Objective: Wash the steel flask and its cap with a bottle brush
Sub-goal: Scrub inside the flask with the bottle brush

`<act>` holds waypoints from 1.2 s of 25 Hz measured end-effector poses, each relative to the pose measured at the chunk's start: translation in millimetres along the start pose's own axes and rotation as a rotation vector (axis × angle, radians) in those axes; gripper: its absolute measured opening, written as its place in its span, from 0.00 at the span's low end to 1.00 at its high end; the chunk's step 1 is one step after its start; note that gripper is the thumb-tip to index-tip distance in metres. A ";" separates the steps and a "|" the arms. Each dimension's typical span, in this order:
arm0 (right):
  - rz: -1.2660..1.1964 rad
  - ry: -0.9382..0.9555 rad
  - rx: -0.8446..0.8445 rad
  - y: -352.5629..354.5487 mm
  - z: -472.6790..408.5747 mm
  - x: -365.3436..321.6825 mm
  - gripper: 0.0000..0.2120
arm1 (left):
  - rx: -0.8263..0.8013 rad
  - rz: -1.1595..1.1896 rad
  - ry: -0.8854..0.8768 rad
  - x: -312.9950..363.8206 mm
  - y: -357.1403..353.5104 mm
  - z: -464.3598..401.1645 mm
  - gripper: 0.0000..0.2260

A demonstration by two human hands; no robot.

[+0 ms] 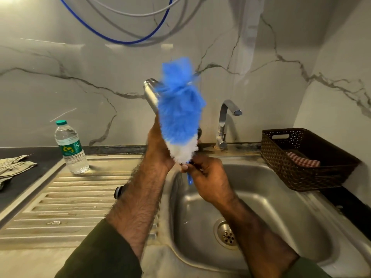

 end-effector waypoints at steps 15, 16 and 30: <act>0.021 -0.037 0.044 25.0 -1.6 20.9 0.06 | 0.121 -0.019 -0.166 4.8 2.6 -6.6 0.28; 0.036 -0.062 0.009 21.3 3.3 24.8 0.06 | 0.111 -0.036 -0.178 6.8 3.4 -6.5 0.27; 0.015 -0.118 -0.040 7.5 7.5 19.2 0.04 | 0.163 -0.116 -0.146 10.7 10.7 -3.1 0.29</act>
Point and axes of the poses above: each hand's wrist, its own z-axis away from the middle knuckle, its own y-axis out of the back of the hand, x = y × z, the point moved 4 cm from there along -z, towards the middle knuckle, and after that the axes turned 2 degrees about y, right-handed, at the moved point
